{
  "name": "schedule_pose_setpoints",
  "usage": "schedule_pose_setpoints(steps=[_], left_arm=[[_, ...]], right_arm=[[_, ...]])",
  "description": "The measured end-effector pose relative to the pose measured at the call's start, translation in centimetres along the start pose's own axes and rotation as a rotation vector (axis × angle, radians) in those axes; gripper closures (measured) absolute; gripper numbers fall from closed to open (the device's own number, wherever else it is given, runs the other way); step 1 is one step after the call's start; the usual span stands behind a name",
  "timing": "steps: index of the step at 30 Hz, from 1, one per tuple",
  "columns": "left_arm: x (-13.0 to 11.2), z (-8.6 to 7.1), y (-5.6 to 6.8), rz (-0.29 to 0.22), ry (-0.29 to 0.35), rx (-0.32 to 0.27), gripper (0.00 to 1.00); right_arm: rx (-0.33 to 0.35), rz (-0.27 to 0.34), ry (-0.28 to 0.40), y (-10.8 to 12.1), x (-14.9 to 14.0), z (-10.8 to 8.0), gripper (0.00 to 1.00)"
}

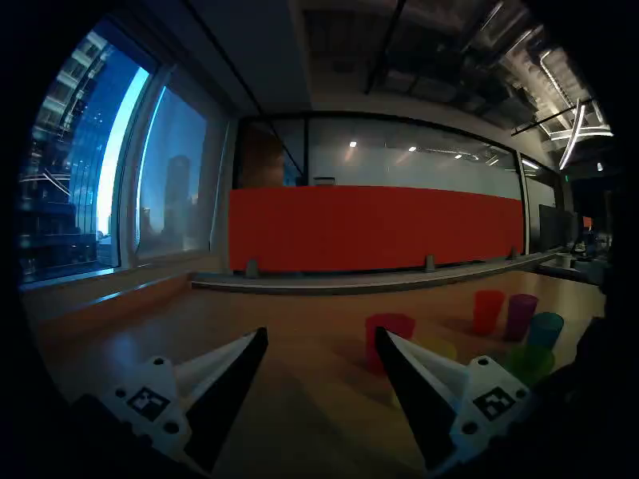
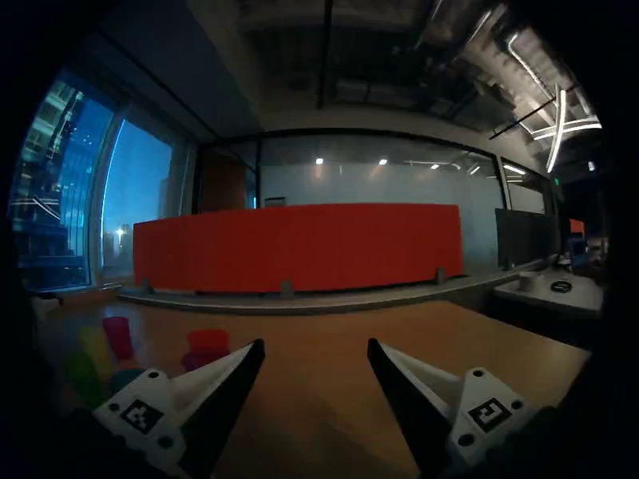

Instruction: Pour water

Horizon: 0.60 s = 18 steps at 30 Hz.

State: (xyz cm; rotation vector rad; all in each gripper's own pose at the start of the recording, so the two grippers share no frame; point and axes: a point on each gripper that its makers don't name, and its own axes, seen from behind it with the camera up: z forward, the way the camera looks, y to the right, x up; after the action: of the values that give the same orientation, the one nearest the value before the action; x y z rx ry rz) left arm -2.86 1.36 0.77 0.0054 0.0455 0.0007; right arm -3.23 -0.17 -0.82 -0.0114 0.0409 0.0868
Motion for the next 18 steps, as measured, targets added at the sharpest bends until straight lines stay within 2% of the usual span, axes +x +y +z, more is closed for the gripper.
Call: schedule_pose_setpoints(steps=[18], left_arm=[[0.02, -0.01, -0.04, 0.000, 0.000, 0.000, 0.01]], right_arm=[[-0.008, -0.044, -0.024, -0.30, -0.69, 0.12, 0.00]])
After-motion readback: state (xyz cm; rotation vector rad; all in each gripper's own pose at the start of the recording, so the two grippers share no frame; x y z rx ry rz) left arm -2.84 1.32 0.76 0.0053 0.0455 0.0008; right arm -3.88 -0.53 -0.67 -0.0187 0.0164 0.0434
